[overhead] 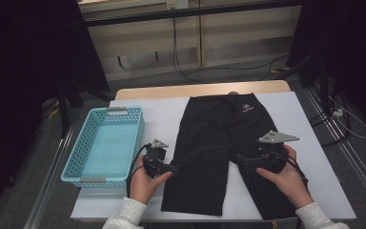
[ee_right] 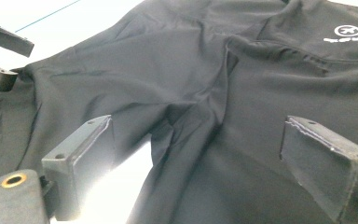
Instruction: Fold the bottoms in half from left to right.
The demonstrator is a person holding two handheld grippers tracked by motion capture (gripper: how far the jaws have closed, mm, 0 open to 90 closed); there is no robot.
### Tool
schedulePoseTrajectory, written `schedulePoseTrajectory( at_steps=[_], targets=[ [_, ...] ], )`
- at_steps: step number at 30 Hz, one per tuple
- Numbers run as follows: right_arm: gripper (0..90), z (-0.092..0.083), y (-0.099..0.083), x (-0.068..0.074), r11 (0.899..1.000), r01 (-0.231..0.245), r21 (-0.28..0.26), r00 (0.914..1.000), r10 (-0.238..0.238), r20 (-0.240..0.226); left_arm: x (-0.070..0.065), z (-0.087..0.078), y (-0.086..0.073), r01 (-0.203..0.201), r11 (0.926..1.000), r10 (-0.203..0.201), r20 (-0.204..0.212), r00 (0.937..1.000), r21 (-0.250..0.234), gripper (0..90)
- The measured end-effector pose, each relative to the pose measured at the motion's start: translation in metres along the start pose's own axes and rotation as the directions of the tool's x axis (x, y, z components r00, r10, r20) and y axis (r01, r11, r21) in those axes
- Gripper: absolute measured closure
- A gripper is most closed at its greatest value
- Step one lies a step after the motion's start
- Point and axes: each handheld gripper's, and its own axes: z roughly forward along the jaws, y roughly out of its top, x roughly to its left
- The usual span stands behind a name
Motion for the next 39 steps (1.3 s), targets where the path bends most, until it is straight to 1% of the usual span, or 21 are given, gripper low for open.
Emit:
schedulePoseTrajectory(
  at_steps=[3,4,5,7,8,10,13,15,18,19,22,23,24,25,28,31,33,34,35,37,39],
  targets=[
    [10.2,0.002,0.000,0.001,1.000,0.005,0.002,1.0000,-0.005,-0.001,0.002,0.000,-0.003,-0.010,0.9999,0.010,-0.023,0.9997,0.003,13.4],
    [10.3,0.002,0.000,0.001,1.000,0.007,0.001,1.0000,-0.007,-0.001,0.002,0.001,-0.004,-0.010,0.9998,0.010,-0.039,0.9992,-0.015,13.5],
    [10.3,0.002,0.000,0.001,1.000,0.005,-0.001,1.0000,-0.005,-0.002,0.002,0.001,-0.005,-0.019,0.9997,0.019,-0.045,0.9988,-0.011,13.9],
    [10.4,0.001,0.000,0.001,1.000,0.001,-0.005,1.0000,-0.001,-0.001,-0.001,0.002,-0.006,-0.050,0.9987,0.049,-0.071,0.9963,-0.011,15.2],
    [10.4,0.001,0.000,0.001,1.000,0.003,-0.009,1.0000,-0.003,-0.001,-0.003,0.002,-0.007,-0.057,0.9983,0.055,-0.084,0.9949,-0.011,16.6],
    [10.5,0.000,0.000,0.001,1.000,0.003,-0.011,1.0000,-0.003,-0.002,-0.006,0.002,-0.007,-0.077,0.9970,0.077,-0.097,0.9923,0.003,18.2],
    [11.3,0.001,0.000,0.000,1.000,0.001,-0.011,1.0000,-0.001,-0.005,-0.010,0.000,-0.008,-0.065,0.9979,0.064,-0.101,0.9928,-0.008,30.7],
    [11.3,0.001,0.000,0.001,1.000,0.001,-0.010,1.0000,-0.001,-0.006,-0.011,-0.002,-0.009,-0.048,0.9988,0.047,-0.103,0.9936,-0.011,39.3],
    [11.3,0.000,0.000,0.001,1.000,0.003,-0.012,1.0000,-0.003,-0.004,-0.015,-0.004,-0.009,-0.039,0.9992,0.038,-0.090,0.9952,-0.003,50.0],
    [11.3,-0.001,0.001,0.002,1.000,0.003,-0.014,1.0000,-0.003,-0.003,-0.015,-0.005,-0.009,-0.028,0.9996,0.028,-0.072,0.9970,0.004,53.4],
    [11.3,0.000,0.001,0.004,1.000,0.007,-0.013,1.0000,-0.007,-0.006,-0.016,-0.005,-0.009,-0.015,0.9999,0.015,-0.074,0.9971,0.000,59.9],
    [11.3,0.001,0.001,0.004,1.000,0.011,-0.012,0.9999,-0.011,-0.008,-0.016,-0.006,-0.009,0.002,1.0000,-0.002,-0.066,0.9978,0.001,62.5],
    [11.3,0.001,0.001,0.005,1.000,0.011,-0.009,0.9999,-0.011,-0.011,-0.014,-0.007,-0.009,0.009,0.9999,-0.009,-0.046,0.9989,0.010,67.2],
    [11.3,0.002,0.001,0.005,1.000,0.015,-0.009,0.9998,-0.015,-0.012,-0.014,-0.007,-0.009,0.031,0.9995,-0.031,-0.026,0.9992,0.009,72.2],
    [11.3,0.004,0.001,0.006,1.000,0.021,0.000,0.9996,-0.021,-0.018,-0.014,-0.007,-0.009,0.034,0.9994,-0.034,-0.022,0.9992,0.010,74.5],
    [11.3,0.005,0.001,0.006,1.000,0.020,0.002,0.9996,-0.020,-0.019,-0.015,-0.006,-0.009,0.044,0.9990,-0.044,0.007,0.9990,0.011,80.6],
    [11.3,0.005,0.001,0.007,1.000,0.023,0.002,0.9995,-0.023,-0.020,-0.014,-0.006,-0.009,0.071,0.9972,-0.072,0.045,0.9964,0.021,84.9],
    [11.3,0.005,0.001,0.006,1.000,0.024,0.001,0.9995,-0.024,-0.020,-0.015,-0.006,-0.009,0.075,0.9969,-0.076,0.049,0.9959,0.023,85.6],
    [11.3,0.005,0.001,0.006,1.000,0.024,-0.001,0.9995,-0.024,-0.020,-0.016,-0.007,-0.008,0.069,0.9972,-0.071,0.053,0.9961,0.028,86.0],
    [11.3,0.005,0.002,0.006,1.000,0.023,-0.004,0.9996,-0.023,-0.017,-0.016,-0.008,-0.007,0.075,0.9969,-0.077,0.066,0.9949,0.023,86.6],
    [11.3,0.005,0.002,0.006,1.000,0.025,-0.001,0.9995,-0.025,-0.017,-0.016,-0.009,-0.005,0.097,0.9953,-0.097,0.102,0.9900,0.012,86.7]
  ],
)
